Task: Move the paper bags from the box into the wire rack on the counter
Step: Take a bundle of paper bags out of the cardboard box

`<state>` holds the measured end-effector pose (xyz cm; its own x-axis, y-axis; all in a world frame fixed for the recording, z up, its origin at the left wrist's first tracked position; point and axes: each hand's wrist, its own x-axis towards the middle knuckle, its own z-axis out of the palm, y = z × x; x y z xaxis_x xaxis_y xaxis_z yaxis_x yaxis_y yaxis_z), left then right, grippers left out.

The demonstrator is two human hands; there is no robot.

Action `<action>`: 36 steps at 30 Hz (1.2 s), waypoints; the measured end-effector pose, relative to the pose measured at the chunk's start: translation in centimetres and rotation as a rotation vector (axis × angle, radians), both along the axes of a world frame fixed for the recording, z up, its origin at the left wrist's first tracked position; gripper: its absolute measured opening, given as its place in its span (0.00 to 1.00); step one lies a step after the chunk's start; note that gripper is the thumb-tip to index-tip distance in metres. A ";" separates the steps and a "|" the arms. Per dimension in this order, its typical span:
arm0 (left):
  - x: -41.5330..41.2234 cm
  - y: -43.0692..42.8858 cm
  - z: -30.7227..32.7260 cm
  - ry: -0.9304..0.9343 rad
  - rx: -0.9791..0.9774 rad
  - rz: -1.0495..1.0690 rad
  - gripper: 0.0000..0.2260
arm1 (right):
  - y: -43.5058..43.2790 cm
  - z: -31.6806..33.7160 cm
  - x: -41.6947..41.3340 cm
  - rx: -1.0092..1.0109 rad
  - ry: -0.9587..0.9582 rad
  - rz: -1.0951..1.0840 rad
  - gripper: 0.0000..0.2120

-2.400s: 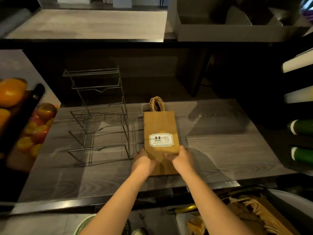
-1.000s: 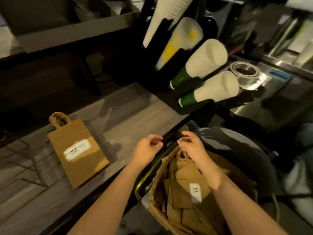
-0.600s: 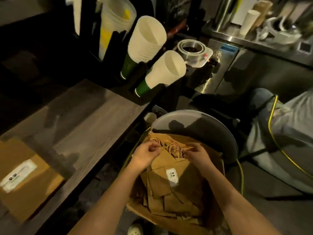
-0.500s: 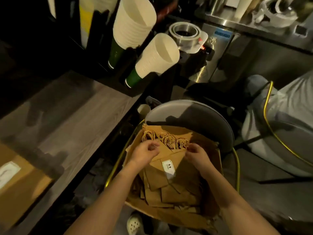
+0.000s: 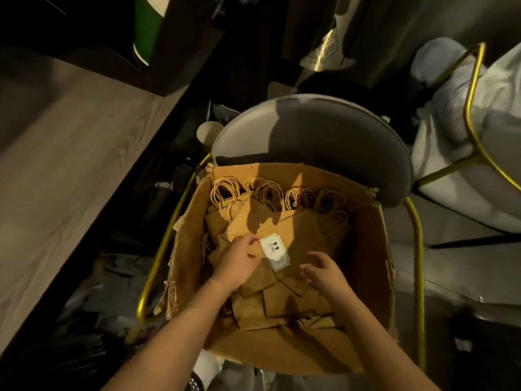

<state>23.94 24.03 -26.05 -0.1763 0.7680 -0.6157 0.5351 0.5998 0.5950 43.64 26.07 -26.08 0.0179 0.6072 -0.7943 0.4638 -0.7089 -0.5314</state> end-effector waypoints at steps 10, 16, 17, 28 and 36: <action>1.1 0.8 -5.2 0.195 -0.054 -0.168 0.31 | -1.8 -4.1 -0.2 -0.153 0.217 -0.387 0.40; 0.7 1.3 -5.6 0.240 -0.123 -0.064 0.35 | -2.0 -4.7 -0.5 -0.162 0.367 -0.750 0.44; 0.7 1.3 -5.6 0.209 -0.136 -0.031 0.34 | -2.1 -4.8 -0.5 -0.164 0.364 -0.763 0.43; 0.3 0.8 -3.0 -0.085 -0.164 0.068 0.26 | -1.7 -3.4 -1.0 -0.088 0.329 -0.580 0.25; -1.6 -0.1 0.8 -0.034 -0.008 0.168 0.23 | -0.8 -0.5 -0.2 0.056 0.186 -0.416 0.23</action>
